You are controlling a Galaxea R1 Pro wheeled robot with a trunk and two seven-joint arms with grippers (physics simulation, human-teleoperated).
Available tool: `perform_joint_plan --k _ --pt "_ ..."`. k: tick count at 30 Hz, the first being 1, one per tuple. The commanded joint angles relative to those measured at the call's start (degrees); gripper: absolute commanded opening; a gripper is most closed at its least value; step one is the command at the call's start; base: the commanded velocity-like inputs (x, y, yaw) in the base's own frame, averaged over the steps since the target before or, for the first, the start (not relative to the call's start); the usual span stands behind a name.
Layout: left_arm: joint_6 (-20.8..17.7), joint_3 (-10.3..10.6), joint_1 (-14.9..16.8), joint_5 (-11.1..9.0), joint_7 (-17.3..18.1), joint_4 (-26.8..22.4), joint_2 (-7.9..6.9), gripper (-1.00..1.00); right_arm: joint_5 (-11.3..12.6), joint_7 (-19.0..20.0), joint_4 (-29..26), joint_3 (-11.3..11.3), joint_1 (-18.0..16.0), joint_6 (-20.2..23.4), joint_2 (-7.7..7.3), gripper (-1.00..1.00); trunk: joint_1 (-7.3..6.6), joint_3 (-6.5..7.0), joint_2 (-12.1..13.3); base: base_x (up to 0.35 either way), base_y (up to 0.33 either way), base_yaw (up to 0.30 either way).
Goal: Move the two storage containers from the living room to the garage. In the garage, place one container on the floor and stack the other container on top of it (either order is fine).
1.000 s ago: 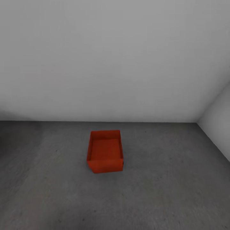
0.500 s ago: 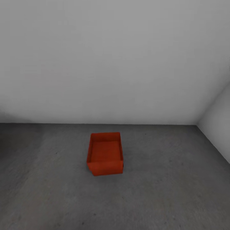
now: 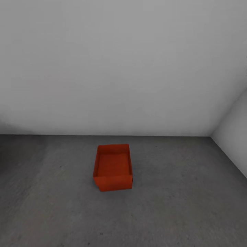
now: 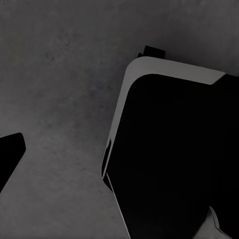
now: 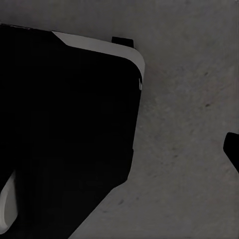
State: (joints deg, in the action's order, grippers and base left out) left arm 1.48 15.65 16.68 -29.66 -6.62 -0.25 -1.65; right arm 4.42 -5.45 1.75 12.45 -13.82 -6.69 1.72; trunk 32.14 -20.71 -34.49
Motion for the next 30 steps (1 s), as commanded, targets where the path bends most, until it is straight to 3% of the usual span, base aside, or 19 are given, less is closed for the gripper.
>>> perform_joint_plan --k 1,30 --pt "0.1 0.5 0.02 -0.45 -0.15 -0.01 -0.01 1.0 0.43 -0.11 0.19 0.47 -0.07 -0.36 0.03 1.0 0.02 0.03 -0.06 0.0 0.0 0.0" --pt "0.1 0.52 0.02 -0.31 -0.15 -0.01 -0.02 1.0 0.44 0.26 0.19 0.47 0.72 -0.61 0.09 1.0 0.02 2.74 -0.06 0.0 0.0 -0.015"
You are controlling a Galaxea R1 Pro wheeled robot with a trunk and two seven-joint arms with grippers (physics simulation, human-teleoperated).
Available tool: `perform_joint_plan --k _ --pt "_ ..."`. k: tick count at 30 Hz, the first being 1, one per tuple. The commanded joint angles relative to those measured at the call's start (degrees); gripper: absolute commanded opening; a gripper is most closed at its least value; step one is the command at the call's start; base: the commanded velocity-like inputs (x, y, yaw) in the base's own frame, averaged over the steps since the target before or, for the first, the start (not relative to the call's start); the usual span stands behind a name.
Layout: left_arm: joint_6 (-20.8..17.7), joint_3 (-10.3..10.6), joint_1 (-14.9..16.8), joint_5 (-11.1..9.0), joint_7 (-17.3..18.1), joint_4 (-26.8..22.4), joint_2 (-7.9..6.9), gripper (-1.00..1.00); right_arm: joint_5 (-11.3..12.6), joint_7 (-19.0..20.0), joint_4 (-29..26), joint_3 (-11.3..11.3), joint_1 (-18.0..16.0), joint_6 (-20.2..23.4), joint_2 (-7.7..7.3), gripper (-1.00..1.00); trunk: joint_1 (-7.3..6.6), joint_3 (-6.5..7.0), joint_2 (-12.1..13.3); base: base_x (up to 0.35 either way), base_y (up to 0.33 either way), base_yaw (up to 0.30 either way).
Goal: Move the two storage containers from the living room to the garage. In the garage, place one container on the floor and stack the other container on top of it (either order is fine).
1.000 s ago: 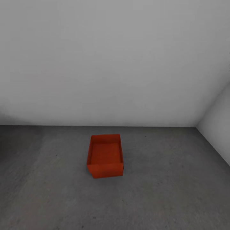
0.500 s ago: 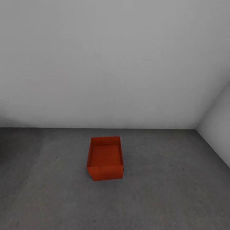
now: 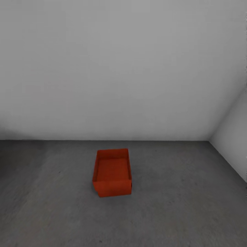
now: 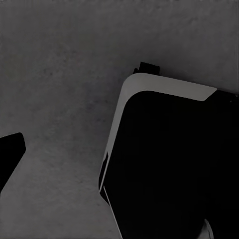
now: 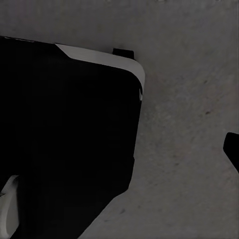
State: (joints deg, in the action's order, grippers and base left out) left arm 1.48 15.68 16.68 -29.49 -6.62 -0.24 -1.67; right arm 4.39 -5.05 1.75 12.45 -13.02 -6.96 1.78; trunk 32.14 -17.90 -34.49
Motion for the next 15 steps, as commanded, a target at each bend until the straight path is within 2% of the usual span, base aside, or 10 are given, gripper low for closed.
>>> perform_joint_plan --k 1,15 --pt "0.1 0.49 0.02 -0.48 -0.15 -0.02 0.0 1.0 0.47 -0.14 0.2 0.47 -0.08 -0.34 0.05 1.0 0.02 0.02 -0.06 0.0 0.0 -0.069" --pt "0.1 0.49 0.02 -0.48 -0.15 -0.02 0.0 1.0 0.54 -0.14 0.19 0.47 -0.07 -0.25 0.11 1.0 0.02 1.33 -0.06 0.0 0.0 -0.069"
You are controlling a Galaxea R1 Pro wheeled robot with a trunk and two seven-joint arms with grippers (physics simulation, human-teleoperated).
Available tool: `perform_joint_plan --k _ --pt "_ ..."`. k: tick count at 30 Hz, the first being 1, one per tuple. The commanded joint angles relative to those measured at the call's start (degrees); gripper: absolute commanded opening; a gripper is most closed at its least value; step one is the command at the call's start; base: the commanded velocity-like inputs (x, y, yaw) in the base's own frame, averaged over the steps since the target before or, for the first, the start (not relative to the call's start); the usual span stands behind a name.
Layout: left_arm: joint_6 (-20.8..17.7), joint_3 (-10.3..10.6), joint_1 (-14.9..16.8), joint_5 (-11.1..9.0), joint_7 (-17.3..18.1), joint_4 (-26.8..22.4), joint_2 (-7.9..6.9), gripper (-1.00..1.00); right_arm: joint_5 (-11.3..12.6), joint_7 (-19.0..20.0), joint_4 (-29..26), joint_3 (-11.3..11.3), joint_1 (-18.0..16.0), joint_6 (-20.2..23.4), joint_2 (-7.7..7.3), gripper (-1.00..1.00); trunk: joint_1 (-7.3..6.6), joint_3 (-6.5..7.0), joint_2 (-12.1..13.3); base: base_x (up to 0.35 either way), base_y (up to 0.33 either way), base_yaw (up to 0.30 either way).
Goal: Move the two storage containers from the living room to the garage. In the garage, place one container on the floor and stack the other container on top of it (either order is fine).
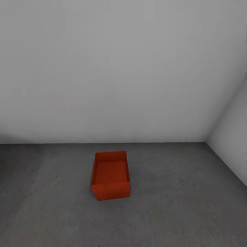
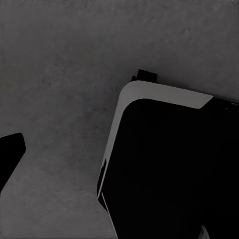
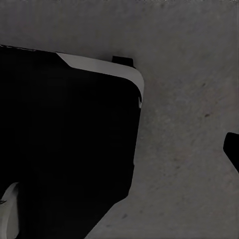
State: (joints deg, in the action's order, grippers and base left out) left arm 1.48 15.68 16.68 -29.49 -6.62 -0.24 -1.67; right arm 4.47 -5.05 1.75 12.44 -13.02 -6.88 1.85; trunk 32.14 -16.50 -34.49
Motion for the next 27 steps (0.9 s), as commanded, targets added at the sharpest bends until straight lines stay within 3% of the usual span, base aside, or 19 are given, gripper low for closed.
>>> perform_joint_plan --k 1,27 --pt "0.1 0.49 0.02 -0.48 -0.15 -0.02 0.0 1.0 0.46 -0.14 0.19 0.47 -0.08 -0.34 0.03 1.0 0.02 0.02 -0.06 0.0 0.0 -0.069" --pt "0.1 0.49 0.02 -0.48 -0.15 -0.02 0.0 1.0 0.21 -0.14 0.18 0.5 0.71 -0.44 0.04 1.0 0.02 2.44 -0.06 0.0 0.0 -0.017"
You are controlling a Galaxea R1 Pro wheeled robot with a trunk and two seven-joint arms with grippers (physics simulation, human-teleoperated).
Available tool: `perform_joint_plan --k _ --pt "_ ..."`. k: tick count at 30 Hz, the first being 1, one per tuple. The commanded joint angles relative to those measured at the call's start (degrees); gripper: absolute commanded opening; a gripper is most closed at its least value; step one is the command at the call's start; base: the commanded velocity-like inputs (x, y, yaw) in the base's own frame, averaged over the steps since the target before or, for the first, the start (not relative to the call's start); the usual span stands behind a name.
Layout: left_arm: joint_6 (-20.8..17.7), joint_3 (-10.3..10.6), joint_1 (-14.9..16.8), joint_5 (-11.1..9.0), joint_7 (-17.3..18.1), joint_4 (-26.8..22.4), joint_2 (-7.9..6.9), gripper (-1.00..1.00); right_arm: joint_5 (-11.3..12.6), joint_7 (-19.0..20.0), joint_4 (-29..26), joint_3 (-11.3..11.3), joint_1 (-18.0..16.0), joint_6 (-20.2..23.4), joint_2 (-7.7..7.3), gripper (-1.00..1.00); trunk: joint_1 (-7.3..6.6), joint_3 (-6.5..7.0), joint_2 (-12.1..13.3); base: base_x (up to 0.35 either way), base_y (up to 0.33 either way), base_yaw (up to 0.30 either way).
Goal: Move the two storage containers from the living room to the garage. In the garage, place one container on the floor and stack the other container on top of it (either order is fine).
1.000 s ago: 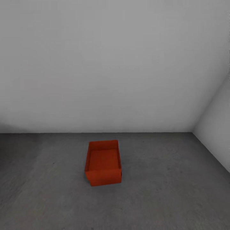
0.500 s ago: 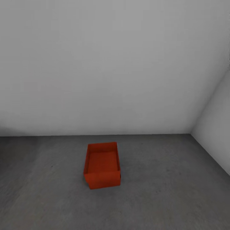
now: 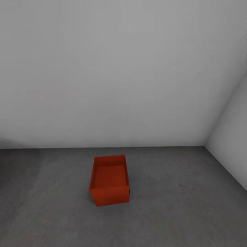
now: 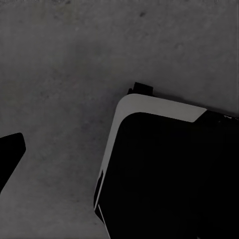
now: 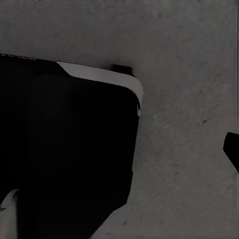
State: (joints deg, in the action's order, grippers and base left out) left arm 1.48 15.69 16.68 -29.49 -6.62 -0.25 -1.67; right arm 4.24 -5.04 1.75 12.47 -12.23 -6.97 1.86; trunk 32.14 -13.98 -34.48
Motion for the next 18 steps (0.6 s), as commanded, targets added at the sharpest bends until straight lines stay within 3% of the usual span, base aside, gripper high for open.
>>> perform_joint_plan --k 1,18 --pt "0.1 0.49 0.02 -0.48 -0.14 -0.01 0.0 1.0 0.46 -0.14 0.19 0.46 -0.08 -0.36 -0.02 1.0 0.02 0.01 -0.07 0.0 0.0 0.0" --pt "0.1 0.49 0.02 -0.56 -0.14 -0.01 0.0 1.0 0.59 -0.14 0.19 0.45 -0.08 -0.93 -0.02 1.0 0.02 1.6 -0.07 0.0 0.0 0.0"
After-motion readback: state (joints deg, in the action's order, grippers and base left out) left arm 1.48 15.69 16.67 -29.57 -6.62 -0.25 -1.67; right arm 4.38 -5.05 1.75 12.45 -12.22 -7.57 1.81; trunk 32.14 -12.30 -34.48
